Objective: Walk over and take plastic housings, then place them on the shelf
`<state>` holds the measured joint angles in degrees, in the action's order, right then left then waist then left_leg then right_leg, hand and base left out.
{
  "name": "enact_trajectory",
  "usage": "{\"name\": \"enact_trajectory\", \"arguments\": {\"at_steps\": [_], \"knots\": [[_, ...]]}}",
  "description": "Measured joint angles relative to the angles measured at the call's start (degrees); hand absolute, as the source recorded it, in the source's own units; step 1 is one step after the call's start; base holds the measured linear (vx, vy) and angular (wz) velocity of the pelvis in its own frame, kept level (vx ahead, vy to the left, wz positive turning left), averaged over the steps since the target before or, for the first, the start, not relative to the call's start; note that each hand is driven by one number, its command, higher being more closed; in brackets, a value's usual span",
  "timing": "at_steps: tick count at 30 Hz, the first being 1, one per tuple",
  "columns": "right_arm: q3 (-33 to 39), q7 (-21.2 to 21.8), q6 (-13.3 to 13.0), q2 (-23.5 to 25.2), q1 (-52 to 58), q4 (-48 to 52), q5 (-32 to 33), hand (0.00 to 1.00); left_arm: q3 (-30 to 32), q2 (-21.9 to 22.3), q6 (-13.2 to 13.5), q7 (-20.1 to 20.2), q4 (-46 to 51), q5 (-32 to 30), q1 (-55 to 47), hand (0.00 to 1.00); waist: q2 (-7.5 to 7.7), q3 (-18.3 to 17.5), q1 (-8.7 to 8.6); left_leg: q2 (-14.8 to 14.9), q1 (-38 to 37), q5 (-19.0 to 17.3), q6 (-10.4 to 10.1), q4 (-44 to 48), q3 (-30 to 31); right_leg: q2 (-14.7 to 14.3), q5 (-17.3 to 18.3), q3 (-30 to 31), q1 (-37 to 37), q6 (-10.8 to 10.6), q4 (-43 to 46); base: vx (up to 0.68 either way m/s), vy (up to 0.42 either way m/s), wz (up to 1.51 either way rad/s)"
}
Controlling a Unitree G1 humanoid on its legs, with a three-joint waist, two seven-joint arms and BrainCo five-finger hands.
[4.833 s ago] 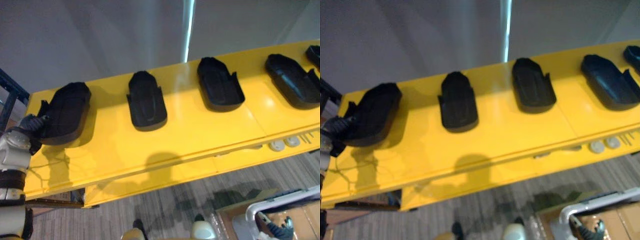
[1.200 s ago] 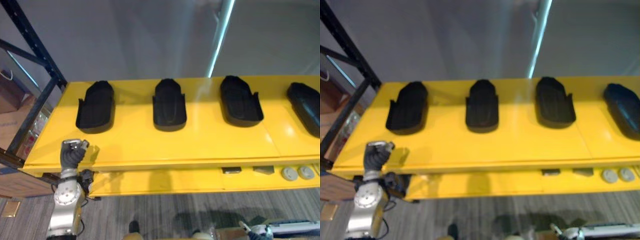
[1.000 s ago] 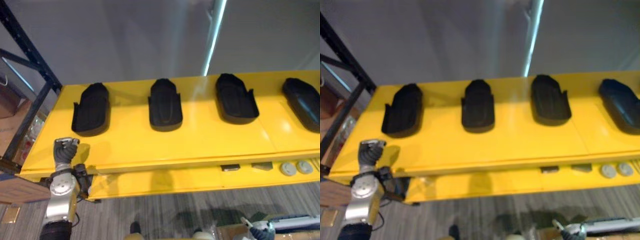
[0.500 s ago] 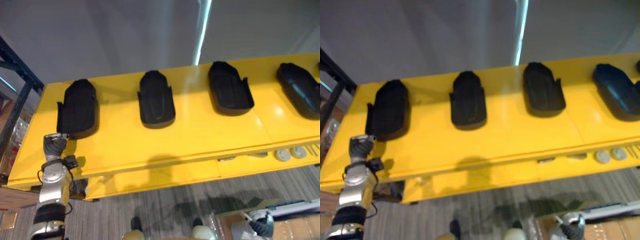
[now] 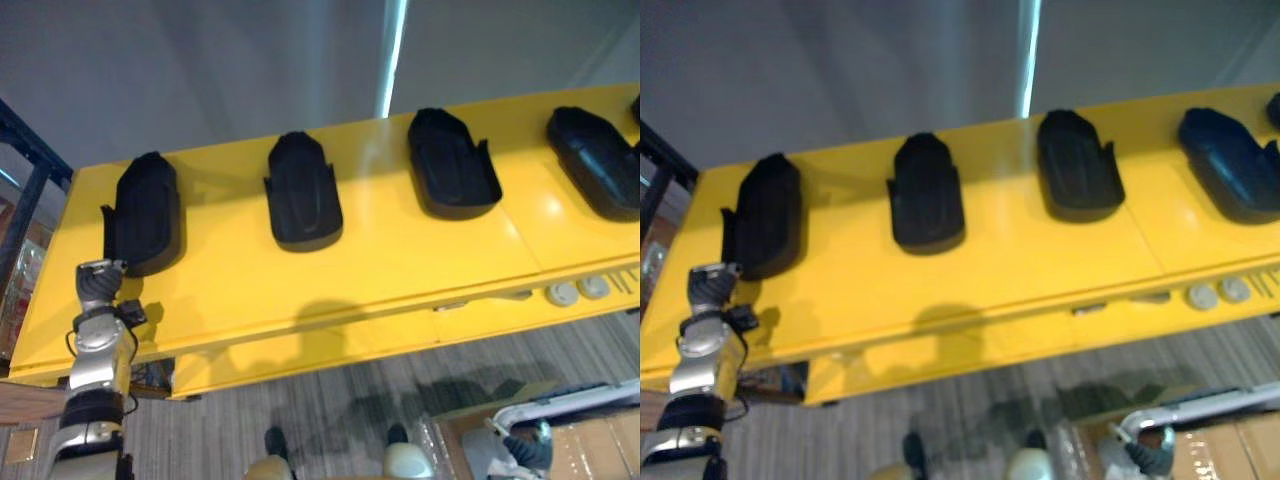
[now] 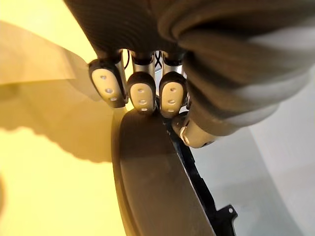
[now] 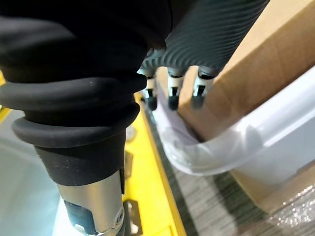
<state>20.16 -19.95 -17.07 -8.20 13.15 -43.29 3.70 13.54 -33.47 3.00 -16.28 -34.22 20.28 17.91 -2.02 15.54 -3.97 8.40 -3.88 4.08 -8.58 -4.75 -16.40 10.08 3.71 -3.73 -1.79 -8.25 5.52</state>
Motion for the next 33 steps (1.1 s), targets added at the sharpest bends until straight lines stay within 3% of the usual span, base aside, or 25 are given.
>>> {"name": "enact_trajectory", "arguments": {"at_steps": [14,17,19,20,22,27,28,30,33], "knots": [[-0.02,0.01,-0.01,-0.05,-0.44,0.0,0.01,0.0,2.06,-2.02,-0.51,-1.62,-1.93,0.0,0.26,1.0,-0.12,1.13,0.03,0.02,-0.03,-0.01,0.0,0.01,-0.02,0.1,0.65,0.1,0.68,-0.28,1.3,0.0,0.0,0.0],[-0.01,-0.02,-0.07,0.3,-0.42,0.01,0.01,0.0,3.9,-2.08,0.35,-3.33,-0.48,0.0,-0.51,1.0,-0.12,1.13,0.15,-0.17,-0.04,0.0,0.01,0.0,0.37,0.31,0.99,-0.31,0.58,-0.46,1.64,0.0,-0.002,0.07],[0.02,-0.25,-0.09,1.37,-0.21,0.21,0.01,0.0,5.27,-1.25,2.45,-5.16,6.93,-0.01,-4.41,1.0,-0.09,1.11,0.44,-0.24,-0.11,0.0,0.01,-0.01,1.52,0.33,1.09,-1.13,-0.32,-0.54,1.26,0.02,-0.013,0.16],[0.04,-0.31,-0.11,1.69,-0.11,0.3,0.01,0.0,6.23,-0.18,3.1,-5.42,9.73,-0.03,-5.59,0.0,-0.08,1.09,0.67,-0.25,-0.1,-0.03,-0.01,-0.02,1.68,0.33,1.11,-1.3,-0.53,-0.57,1.11,0.03,-0.013,0.19],[0.12,-1.94,-0.12,3.16,0.1,0.44,-0.1,0.0,9.21,5.77,6.46,-6.9,20.64,-0.04,-10.43,0.0,-0.09,1.06,1.67,-0.31,-0.02,-0.13,-0.15,-0.04,3.06,0.36,1.12,-2.84,-2.06,-0.59,0.15,0.03,-0.015,0.29],[0.87,-7.29,0.03,5.21,0.1,2.12,-1.29,0.0,10.44,19.49,13.21,-9.32,34.92,-1.31,-21.94,0.0,0.1,-0.16,3.52,-0.47,0.06,-0.22,-0.28,-0.05,5.55,0.35,1.12,-5.84,-4.59,-0.63,-1.09,0.04,-0.01,0.33],[0.88,-9.0,0.18,5.3,0.08,2.23,-2.0,0.0,10.37,22.89,14.99,-11.72,36.96,-4.62,-25.22,0.0,0.14,-1.13,4.07,-0.48,-0.09,-0.22,-0.29,-0.05,6.79,0.3,1.11,-6.96,-5.77,-0.63,-1.17,0.04,-0.013,0.39],[0.99,-10.72,1.19,5.39,0.08,2.18,-2.5,0.0,10.19,24.81,16.84,-14.74,38.25,-7.85,-28.12,0.0,0.26,-2.87,4.49,-0.47,-0.11,-0.23,-0.3,-0.06,7.76,0.22,1.09,-7.54,-6.4,-0.64,-1.18,0.02,-0.007,0.3],[1.11,-14.65,2.73,5.36,0.13,1.05,-2.94,0.0,10.41,26.57,23.97,-20.78,40.58,-10.77,-31.87,0.0,0.4,-5.6,5.97,-0.55,-0.35,-0.25,-0.31,-0.34,9.27,0.22,1.05,-9.12,-7.77,-0.63,-1.21,-0.01,-0.011,0.21]]}}
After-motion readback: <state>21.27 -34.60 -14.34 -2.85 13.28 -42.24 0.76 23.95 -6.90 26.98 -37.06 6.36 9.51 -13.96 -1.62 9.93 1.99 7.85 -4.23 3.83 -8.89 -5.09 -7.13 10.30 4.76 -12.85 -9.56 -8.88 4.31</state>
